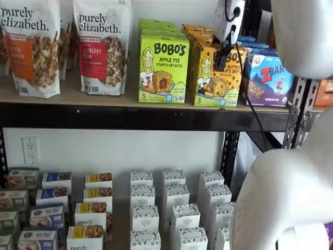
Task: Pick up the orange box on the top shelf, the fifth box from the left
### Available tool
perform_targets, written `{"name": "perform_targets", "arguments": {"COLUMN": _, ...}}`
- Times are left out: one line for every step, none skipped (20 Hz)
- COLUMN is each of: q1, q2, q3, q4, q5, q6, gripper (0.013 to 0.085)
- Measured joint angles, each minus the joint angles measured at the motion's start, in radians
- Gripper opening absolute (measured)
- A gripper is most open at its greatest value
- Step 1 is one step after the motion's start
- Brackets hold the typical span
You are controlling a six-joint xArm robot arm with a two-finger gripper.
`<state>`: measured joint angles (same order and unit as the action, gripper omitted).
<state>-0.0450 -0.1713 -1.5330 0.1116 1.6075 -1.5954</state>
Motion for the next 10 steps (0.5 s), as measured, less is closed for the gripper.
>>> {"name": "perform_targets", "arguments": {"q1": -0.001, "q2": 0.0, "q3": 0.0, "q4": 0.001, "q5": 0.0, "q6": 0.0, "gripper": 0.045}}
{"name": "perform_targets", "arguments": {"q1": -0.002, "q2": -0.001, "q3": 0.0, "q4": 0.003, "q5": 0.0, "q6": -0.001, "gripper": 0.045}}
{"name": "perform_targets", "arguments": {"q1": -0.003, "q2": -0.002, "q3": 0.001, "q4": 0.006, "q5": 0.0, "q6": -0.002, "gripper": 0.041}}
{"name": "perform_targets", "arguments": {"q1": -0.004, "q2": -0.002, "q3": 0.001, "q4": 0.007, "q5": 0.0, "q6": -0.002, "gripper": 0.041}}
{"name": "perform_targets", "arguments": {"q1": -0.004, "q2": -0.002, "q3": 0.0, "q4": 0.009, "q5": 0.001, "q6": -0.003, "gripper": 0.037}}
{"name": "perform_targets", "arguments": {"q1": -0.005, "q2": -0.001, "q3": -0.002, "q4": 0.011, "q5": 0.003, "q6": -0.003, "gripper": 0.037}}
{"name": "perform_targets", "arguments": {"q1": -0.006, "q2": -0.001, "q3": -0.003, "q4": 0.013, "q5": 0.004, "q6": -0.004, "gripper": 0.033}}
{"name": "perform_targets", "arguments": {"q1": -0.007, "q2": -0.001, "q3": -0.005, "q4": 0.014, "q5": 0.006, "q6": -0.004, "gripper": 0.033}}
{"name": "perform_targets", "arguments": {"q1": -0.008, "q2": 0.0, "q3": -0.007, "q4": 0.016, "q5": 0.008, "q6": -0.005, "gripper": 0.029}}
{"name": "perform_targets", "arguments": {"q1": -0.008, "q2": 0.001, "q3": -0.009, "q4": 0.016, "q5": 0.011, "q6": -0.005, "gripper": 0.029}}
